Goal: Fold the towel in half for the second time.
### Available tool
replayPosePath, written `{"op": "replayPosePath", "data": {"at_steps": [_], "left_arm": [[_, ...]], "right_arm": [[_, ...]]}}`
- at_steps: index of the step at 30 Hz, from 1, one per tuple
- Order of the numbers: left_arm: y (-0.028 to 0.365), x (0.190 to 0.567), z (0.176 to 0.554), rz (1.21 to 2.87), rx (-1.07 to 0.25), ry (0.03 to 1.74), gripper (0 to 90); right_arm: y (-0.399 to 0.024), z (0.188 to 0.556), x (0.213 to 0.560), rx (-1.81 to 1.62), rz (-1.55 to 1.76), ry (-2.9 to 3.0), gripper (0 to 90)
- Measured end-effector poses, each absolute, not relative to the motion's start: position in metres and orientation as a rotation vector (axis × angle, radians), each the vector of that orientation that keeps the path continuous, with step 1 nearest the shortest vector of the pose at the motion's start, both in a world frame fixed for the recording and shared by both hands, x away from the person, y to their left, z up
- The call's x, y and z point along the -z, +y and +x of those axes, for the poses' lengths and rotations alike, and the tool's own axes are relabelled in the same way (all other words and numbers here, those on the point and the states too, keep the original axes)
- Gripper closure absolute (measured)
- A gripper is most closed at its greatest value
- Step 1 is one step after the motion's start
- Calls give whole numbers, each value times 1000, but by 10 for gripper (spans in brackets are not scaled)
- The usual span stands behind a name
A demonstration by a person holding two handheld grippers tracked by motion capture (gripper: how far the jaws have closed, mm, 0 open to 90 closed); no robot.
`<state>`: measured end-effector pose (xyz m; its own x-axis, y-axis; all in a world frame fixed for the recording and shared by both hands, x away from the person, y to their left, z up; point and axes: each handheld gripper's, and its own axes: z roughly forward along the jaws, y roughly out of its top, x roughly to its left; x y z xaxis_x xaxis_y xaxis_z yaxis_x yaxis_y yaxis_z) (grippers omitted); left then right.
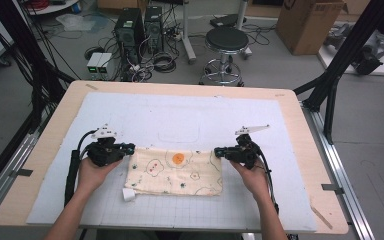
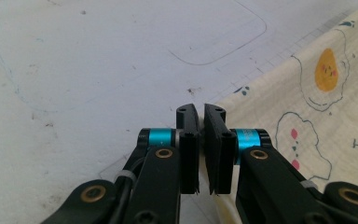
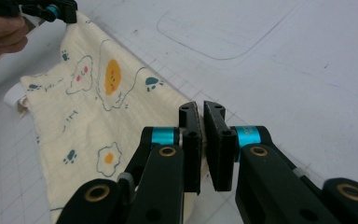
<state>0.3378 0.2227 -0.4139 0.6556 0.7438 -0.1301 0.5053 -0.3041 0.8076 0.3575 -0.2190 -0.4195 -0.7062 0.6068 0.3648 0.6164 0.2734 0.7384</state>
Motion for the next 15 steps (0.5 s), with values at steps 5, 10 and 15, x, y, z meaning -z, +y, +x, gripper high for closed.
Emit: {"op": "replayPosePath", "data": {"at_steps": [5, 10, 15], "left_arm": [[221, 414, 337, 1977, -331, 973, 843], [221, 410, 333, 1981, -337, 953, 842], [223, 410, 331, 1994, -338, 945, 842]], "right_arm": [[-216, 356, 420, 1425, -1188, -2526, 859], [-218, 354, 417, 1435, -1191, -2529, 859], [-216, 351, 417, 1426, -1170, -2543, 858]]}}
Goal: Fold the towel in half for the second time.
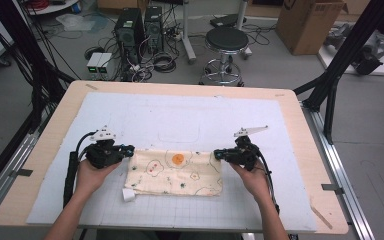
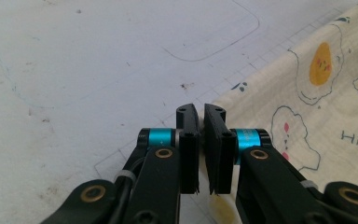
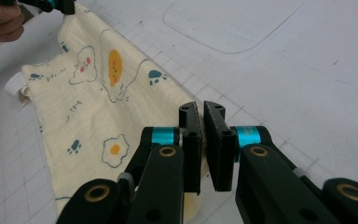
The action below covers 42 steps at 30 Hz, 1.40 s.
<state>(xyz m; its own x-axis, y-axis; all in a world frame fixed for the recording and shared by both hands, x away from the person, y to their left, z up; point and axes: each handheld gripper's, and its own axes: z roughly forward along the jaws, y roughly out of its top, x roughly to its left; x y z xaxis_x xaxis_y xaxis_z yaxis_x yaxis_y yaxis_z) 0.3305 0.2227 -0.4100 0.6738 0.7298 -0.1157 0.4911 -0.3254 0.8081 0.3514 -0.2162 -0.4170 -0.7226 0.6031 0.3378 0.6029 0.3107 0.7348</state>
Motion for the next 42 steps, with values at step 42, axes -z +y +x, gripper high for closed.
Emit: {"op": "replayPosePath", "data": {"at_steps": [42], "left_arm": [[239, 413, 290, 1948, -274, 826, 825]], "right_arm": [[-223, 309, 408, -1558, 1028, 2563, 855]]}}
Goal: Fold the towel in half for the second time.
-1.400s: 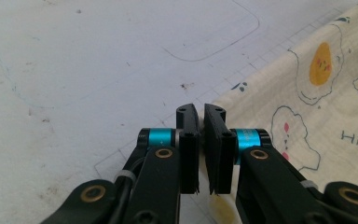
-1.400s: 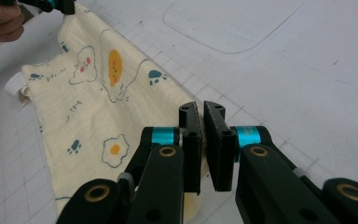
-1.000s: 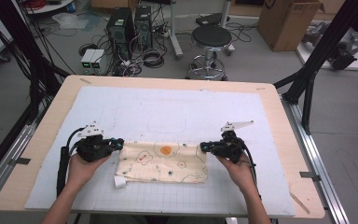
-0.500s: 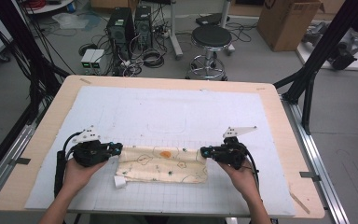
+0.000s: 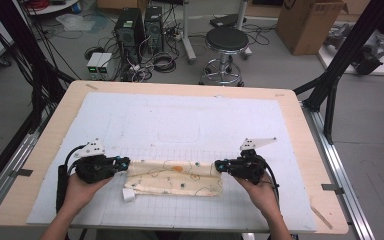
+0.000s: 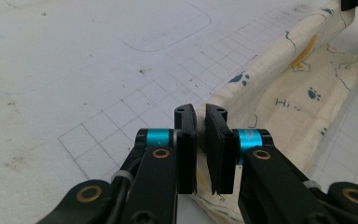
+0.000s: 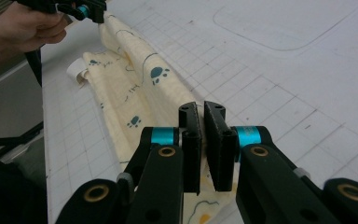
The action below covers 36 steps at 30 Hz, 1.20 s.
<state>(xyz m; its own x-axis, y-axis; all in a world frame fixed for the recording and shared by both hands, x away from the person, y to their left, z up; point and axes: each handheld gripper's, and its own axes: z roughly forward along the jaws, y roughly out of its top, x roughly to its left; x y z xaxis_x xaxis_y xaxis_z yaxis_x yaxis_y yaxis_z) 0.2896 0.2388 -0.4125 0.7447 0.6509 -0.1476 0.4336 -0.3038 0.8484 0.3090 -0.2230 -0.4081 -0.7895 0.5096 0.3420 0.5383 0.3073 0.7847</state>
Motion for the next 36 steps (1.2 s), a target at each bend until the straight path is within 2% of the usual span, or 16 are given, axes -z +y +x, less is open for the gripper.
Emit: {"op": "replayPosePath", "data": {"at_steps": [36], "left_arm": [[241, 432, 255, 2023, -222, 741, 820]], "right_arm": [[-222, 276, 437, 1429, -987, -2511, 849]]}}
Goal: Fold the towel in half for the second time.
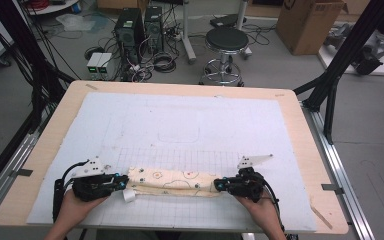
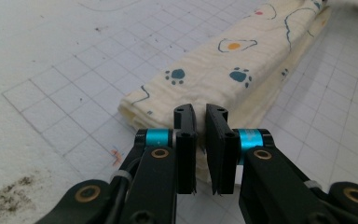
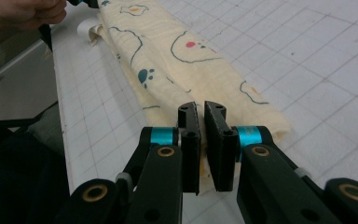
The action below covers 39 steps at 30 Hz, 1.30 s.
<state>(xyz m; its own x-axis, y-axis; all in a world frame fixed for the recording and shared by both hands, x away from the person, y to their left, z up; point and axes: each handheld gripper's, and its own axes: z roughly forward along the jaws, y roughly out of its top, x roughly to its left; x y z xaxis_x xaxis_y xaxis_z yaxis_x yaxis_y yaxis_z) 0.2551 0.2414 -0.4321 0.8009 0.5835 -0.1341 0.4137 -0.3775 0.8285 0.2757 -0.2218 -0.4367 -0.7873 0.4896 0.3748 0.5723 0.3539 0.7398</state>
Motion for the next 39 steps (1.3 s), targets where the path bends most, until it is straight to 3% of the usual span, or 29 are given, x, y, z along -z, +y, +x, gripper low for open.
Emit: {"op": "replayPosePath", "data": {"at_steps": [11, 20, 24, 27, 32, 36, 39], "left_arm": [[240, 437, 253, 2071, -203, 737, 813], [245, 430, 252, 2003, -150, 722, 583], [248, 424, 250, 1965, -161, 715, 486], [247, 419, 249, 1936, -174, 700, 471], [237, 412, 252, 1931, -162, 675, 492], [224, 405, 258, 1943, -159, 648, 604], [214, 403, 261, 1959, -174, 640, 748]], "right_arm": [[-222, 274, 444, 1398, -988, -2511, 837], [-227, 270, 436, 1493, -952, -2449, 622], [-233, 269, 430, 1535, -950, -2416, 571], [-233, 269, 425, 1571, -942, -2412, 566], [-224, 271, 415, 1576, -926, -2423, 636], [-211, 275, 408, 1567, -897, -2448, 739], [-200, 279, 403, 1556, -883, -2461, 815]]}}
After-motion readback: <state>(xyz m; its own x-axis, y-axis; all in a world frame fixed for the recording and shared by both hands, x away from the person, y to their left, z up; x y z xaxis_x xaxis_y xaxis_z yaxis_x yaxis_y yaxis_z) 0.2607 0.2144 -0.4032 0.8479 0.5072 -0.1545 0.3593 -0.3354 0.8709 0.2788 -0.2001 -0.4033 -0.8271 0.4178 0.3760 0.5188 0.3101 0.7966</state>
